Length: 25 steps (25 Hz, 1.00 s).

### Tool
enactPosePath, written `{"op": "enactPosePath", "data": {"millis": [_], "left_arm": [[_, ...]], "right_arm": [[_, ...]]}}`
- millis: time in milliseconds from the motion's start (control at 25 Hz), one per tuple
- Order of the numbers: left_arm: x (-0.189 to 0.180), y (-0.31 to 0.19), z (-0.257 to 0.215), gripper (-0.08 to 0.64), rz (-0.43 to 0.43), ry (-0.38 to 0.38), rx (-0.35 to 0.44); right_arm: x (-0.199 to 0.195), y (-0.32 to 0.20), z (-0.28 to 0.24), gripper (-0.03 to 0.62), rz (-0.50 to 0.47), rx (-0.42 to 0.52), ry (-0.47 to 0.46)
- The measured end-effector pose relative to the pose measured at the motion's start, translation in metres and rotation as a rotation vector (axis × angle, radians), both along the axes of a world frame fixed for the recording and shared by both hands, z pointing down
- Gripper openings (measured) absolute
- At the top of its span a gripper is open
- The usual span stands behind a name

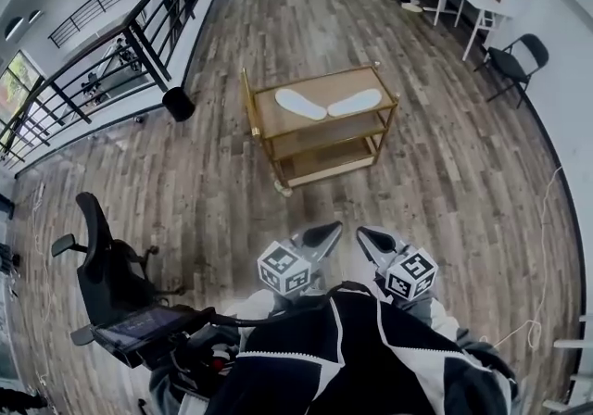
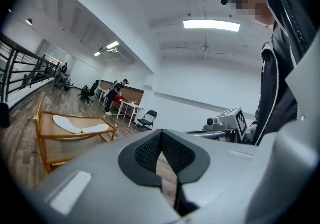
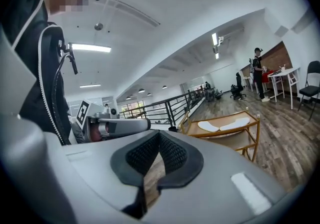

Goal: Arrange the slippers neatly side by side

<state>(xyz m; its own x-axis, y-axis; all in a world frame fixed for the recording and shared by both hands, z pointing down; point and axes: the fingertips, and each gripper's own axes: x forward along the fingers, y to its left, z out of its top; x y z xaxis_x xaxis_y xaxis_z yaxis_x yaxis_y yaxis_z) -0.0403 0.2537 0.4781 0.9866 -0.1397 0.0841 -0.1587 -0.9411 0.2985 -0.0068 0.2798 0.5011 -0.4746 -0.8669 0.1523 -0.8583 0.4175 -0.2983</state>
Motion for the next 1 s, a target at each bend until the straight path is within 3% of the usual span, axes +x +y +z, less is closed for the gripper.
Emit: {"op": "enactPosePath", "data": {"millis": [240, 520, 1000], "left_arm": [[0.004, -0.057, -0.002, 0.014, 0.091, -0.009, 0.037], [0.000, -0.107, 0.015, 0.014, 0.145, -0.017, 0.006], [0.020, -0.169, 0.031, 0.014, 0.132, -0.019, -0.023]], "right_arm": [[-0.001, -0.061, 0.001, 0.005, 0.059, -0.013, 0.001], [-0.005, -0.124, 0.008, 0.005, 0.078, -0.027, 0.012], [0.015, -0.186, 0.020, 0.005, 0.061, -0.049, 0.008]]}}
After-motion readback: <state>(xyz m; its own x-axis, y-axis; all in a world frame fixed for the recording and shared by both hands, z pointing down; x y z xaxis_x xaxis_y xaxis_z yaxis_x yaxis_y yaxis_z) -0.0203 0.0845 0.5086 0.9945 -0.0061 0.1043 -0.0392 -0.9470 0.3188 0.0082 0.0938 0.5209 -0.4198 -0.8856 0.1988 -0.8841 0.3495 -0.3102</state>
